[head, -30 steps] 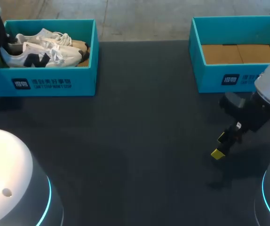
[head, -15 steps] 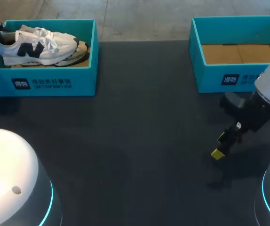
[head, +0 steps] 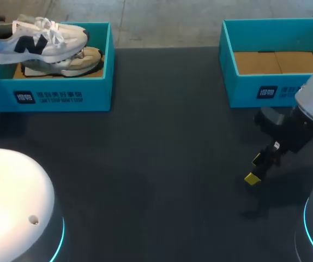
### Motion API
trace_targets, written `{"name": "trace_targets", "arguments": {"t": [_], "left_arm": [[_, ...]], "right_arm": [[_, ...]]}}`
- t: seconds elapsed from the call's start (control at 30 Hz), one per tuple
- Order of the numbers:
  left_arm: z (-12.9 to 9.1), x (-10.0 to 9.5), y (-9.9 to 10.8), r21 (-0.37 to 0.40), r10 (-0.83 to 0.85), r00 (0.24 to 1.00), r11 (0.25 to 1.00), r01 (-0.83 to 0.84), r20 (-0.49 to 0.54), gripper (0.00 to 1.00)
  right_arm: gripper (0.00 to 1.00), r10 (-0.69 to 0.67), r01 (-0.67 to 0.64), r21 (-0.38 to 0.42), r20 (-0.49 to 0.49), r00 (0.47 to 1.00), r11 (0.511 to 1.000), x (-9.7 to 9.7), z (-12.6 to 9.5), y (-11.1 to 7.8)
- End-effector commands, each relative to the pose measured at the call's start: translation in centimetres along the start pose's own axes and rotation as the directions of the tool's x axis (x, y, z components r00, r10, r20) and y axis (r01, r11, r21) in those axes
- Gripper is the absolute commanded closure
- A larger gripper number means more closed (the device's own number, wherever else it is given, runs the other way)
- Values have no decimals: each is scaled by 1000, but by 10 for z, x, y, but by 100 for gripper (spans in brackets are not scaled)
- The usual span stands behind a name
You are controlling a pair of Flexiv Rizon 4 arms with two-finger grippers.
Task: Take the shoe out of the shoebox, open the shoe tongue, remove and reinsert the insole, then place the shoe into the shoebox
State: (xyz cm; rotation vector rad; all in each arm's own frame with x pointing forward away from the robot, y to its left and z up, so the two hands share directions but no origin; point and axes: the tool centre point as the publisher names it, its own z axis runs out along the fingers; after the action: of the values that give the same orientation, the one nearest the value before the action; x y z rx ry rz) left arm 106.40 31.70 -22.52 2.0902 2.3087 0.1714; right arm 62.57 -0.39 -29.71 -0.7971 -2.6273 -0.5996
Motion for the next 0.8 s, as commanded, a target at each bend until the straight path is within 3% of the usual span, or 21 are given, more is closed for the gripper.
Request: {"name": "trace_targets", "arguments": {"t": [0.03, 0.3, 0.8], "left_arm": [[-28, -3, -13, -20, -10, 1000, 1000, 10, -9, 100], [-59, -7, -40, -32, -35, 999, 999, 35, -19, 100], [-98, -35, -125, -93, -51, 999, 994, 50, -8, 100]], "right_arm": [[0, 0, 0, 1, 3, 1000, 1000, 1, 1, 0], [0, 0, 0, 1, 3, 1000, 1000, 1, 1, 0], [0, 0, 0, 1, 3, 1000, 1000, 1, 1, 0]]}}
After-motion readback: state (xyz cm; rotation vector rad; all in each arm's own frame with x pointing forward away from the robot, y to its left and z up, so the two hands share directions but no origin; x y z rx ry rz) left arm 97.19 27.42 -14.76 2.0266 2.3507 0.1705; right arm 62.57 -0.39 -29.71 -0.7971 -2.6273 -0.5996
